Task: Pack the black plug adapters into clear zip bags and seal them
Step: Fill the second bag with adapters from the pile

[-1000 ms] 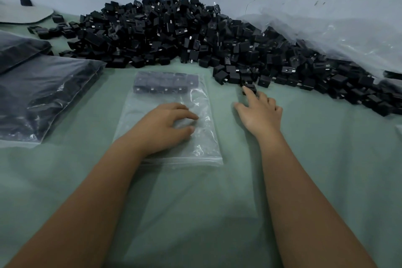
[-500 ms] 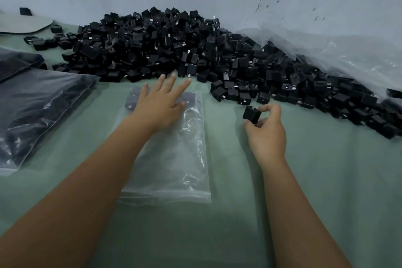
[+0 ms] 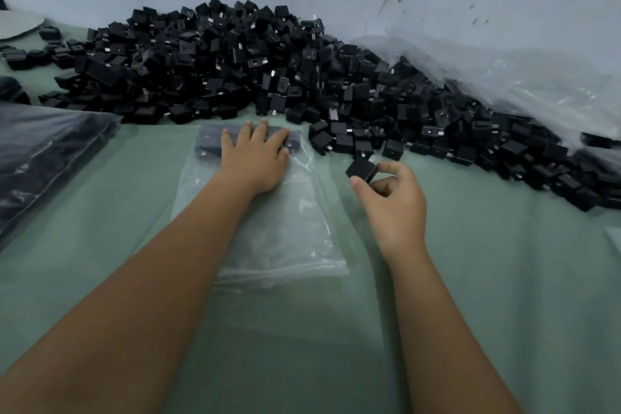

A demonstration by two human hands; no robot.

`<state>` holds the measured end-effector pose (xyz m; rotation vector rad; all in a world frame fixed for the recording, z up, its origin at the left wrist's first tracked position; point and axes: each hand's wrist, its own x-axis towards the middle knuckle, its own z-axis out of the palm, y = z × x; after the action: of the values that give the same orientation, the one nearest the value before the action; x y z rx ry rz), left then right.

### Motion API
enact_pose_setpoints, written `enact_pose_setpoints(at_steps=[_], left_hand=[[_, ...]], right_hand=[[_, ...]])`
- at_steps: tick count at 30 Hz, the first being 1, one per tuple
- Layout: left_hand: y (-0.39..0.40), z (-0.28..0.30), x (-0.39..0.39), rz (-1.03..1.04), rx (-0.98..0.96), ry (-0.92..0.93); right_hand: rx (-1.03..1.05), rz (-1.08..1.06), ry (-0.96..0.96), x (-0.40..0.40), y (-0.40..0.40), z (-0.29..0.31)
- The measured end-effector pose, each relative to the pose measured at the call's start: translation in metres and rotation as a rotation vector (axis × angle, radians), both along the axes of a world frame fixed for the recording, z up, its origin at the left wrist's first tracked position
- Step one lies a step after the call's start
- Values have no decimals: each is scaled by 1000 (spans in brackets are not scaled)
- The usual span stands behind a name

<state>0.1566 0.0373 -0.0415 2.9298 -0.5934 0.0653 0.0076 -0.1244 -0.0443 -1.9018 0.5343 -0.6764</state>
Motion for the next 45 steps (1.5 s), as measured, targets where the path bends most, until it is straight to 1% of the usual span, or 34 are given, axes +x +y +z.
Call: enact_pose_setpoints(at_steps=[3,4,6,8,12,14,16,18,21,23,25,27,29,31,33,35,38,40,42,45], left_hand=[[6,3,-12,-13,-42,-51],[10,3,-20,-21,-103,-87],[20,5,-38,-26,-317,-109],[31,6,-58,-37,-511,-65],[52,7,-87,-165,-666,-28],[62,10,-99,-222,-754,96],[69,9,-107,-301,-741,242],[74,7,-111,-410,-629,349],[77,12,-109,-475,-449,446],[79,16,-108,-487,-392,489],[81,14,-107,-505,-426,516],[79,14,-109,-459,-592,526],[79,15,-113,-388,-692,488],[78,16,-115,-350,-704,436],[76,18,-115,-302,-772,397],[76,19,-114,-224,-855,349],[77,17,-110,-187,-935,331],[78,17,-106,-156,-970,329],[79,16,-103,-134,-1010,337],[78,17,-103,-136,-1053,352]], right_hand=[[13,26,-57,-1,3,1],[12,26,-76,-2,4,1],[6,17,-108,-2,4,2],[-19,4,-113,-3,6,3],[9,14,-164,-5,11,6],[-5,43,-170,-7,17,7],[-43,45,-180,-8,25,7],[-155,19,-208,-9,34,6],[-343,-37,-249,-14,52,7],[-358,-28,-323,-20,65,9],[-252,69,-428,-29,83,12],[-155,184,-519,-38,102,16],[-191,261,-544,-44,116,16],[-269,315,-527,-47,122,15],[-358,362,-505,-49,121,14],[-542,387,-487,-50,118,12],[-803,357,-428,-48,119,11],[-913,329,-351,-45,121,10],[-1010,305,-230,-43,122,8],[-1075,284,-84,-39,119,7]])
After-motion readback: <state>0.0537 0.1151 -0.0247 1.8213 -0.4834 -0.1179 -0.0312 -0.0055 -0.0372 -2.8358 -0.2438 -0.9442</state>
